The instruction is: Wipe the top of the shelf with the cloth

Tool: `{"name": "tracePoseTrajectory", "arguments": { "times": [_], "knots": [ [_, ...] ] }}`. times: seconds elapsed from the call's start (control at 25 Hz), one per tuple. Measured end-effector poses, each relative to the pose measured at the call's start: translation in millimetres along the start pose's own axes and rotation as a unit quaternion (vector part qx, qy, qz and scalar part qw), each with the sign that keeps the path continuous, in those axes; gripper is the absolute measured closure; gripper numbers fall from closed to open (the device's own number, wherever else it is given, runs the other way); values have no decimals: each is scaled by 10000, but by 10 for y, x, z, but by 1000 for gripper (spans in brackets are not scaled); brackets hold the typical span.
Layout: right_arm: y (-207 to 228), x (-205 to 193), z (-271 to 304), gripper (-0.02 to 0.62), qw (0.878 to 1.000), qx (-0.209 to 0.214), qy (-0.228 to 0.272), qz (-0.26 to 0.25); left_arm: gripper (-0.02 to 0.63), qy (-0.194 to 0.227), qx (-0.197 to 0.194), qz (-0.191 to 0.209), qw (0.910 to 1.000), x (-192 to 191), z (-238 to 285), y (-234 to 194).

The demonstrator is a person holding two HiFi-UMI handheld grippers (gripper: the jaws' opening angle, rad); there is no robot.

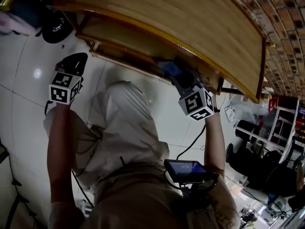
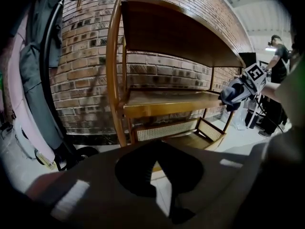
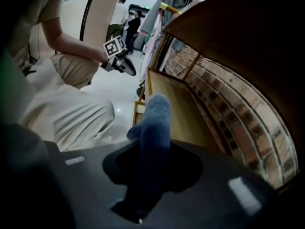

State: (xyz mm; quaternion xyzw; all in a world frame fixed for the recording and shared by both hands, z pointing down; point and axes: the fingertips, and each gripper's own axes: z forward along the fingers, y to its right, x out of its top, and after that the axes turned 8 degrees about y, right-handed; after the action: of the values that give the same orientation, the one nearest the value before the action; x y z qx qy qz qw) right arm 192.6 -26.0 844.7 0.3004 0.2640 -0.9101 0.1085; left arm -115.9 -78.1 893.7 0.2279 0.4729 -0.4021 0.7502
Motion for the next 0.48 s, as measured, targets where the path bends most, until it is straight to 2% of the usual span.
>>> {"name": "tracePoseTrajectory", "arguments": {
  "times": [0.2, 0.48],
  "knots": [
    [83, -667, -491, 499, 9967, -393, -690, 152, 601, 106, -41, -125, 9999, 50, 45, 6],
    [171, -1329, -1035, 495, 9845, -715, -1553, 393, 601, 258, -253, -200, 9991, 170, 103, 146]
  ]
}}
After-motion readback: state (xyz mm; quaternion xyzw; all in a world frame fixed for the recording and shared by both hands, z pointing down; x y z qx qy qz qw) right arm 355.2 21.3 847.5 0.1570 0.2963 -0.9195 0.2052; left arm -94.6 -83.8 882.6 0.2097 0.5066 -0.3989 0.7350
